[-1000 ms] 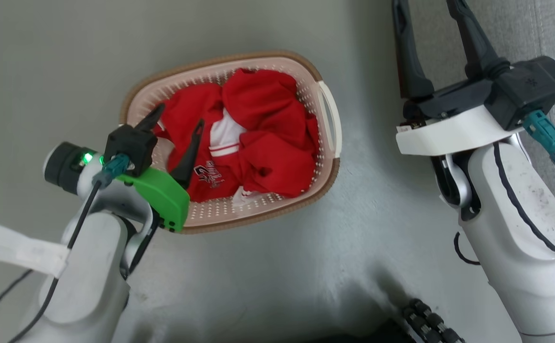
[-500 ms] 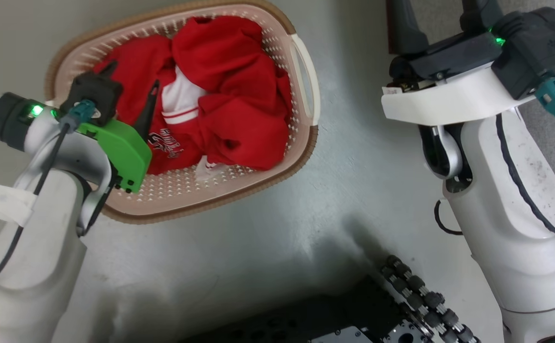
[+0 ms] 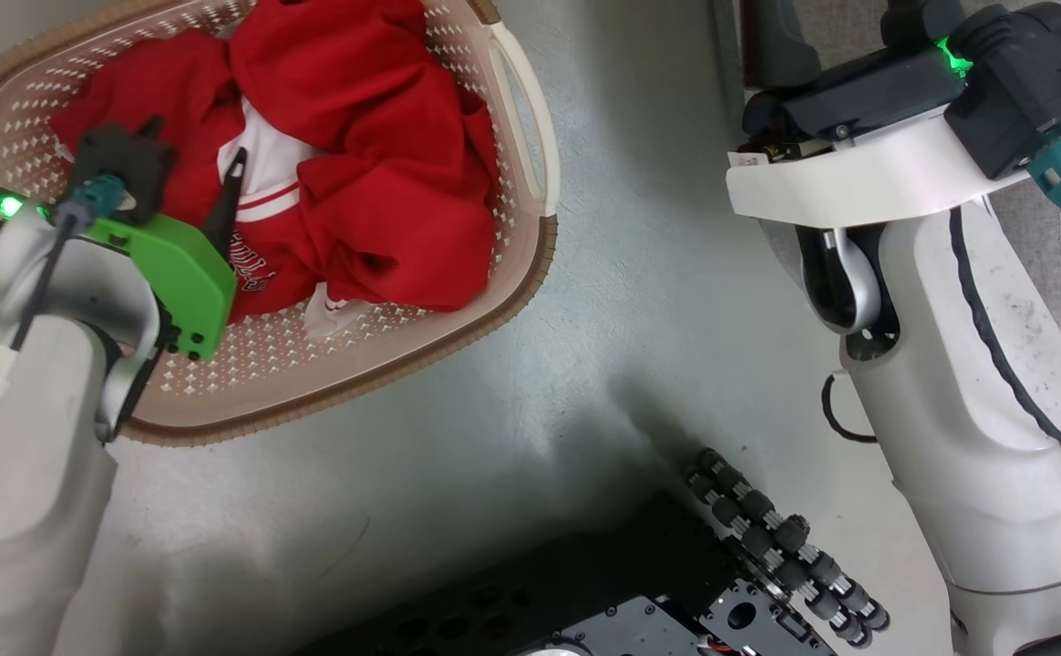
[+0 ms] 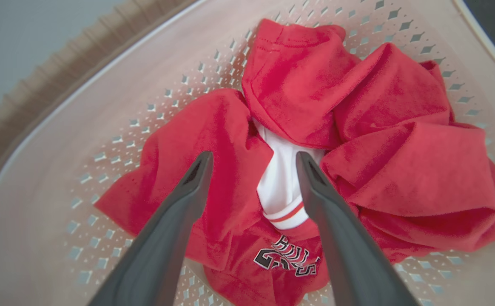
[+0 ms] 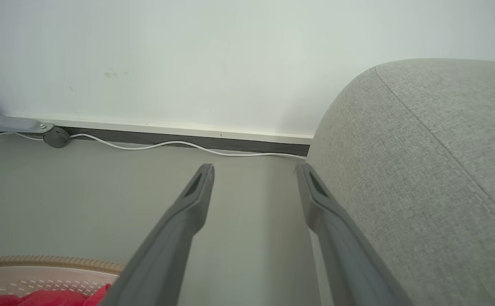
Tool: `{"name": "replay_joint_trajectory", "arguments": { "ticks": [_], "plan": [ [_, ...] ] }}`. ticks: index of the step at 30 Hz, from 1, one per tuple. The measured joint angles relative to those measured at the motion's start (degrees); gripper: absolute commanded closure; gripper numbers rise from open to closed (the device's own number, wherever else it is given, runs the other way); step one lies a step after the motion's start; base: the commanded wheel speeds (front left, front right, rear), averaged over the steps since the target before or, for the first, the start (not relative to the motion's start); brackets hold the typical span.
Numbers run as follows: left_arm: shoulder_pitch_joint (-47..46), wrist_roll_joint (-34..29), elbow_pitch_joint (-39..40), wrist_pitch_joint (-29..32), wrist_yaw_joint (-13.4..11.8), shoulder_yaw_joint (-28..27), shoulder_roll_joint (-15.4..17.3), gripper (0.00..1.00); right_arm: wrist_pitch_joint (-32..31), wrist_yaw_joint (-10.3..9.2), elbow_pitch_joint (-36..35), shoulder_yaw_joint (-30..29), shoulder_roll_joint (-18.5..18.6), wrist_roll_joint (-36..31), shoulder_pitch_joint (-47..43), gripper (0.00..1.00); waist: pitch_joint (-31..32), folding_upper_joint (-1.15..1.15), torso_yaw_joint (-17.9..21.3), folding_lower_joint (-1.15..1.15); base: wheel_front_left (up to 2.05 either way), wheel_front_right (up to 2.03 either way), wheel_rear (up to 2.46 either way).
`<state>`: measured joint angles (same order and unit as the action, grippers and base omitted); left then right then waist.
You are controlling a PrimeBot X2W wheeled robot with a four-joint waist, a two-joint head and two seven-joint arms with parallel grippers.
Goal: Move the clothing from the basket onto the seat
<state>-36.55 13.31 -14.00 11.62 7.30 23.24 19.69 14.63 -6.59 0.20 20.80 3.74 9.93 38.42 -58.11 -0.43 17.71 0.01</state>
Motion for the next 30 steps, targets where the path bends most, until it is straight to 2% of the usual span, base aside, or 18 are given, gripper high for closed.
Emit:
{"name": "replay_joint_trajectory", "arguments": {
  "ticks": [17,30],
  "plan": [
    [-2.73,0.02,-0.44,2.53,-0.32,-2.83,3.11,0.0,0.04,0.18,-0.07,0.62,-0.49,0.22,-0.03,0.0,-2.41,0.0,2.55,-0.01,0.0,0.0,0.0],
    [-2.72,0.04,0.0,2.45,-0.76,-2.43,3.14,0.0,0.04,0.19,0.16,1.2,-0.55,2.97,-0.08,0.0,-2.39,0.0,3.64,0.0,0.0,0.0,0.0]
  ]
}}
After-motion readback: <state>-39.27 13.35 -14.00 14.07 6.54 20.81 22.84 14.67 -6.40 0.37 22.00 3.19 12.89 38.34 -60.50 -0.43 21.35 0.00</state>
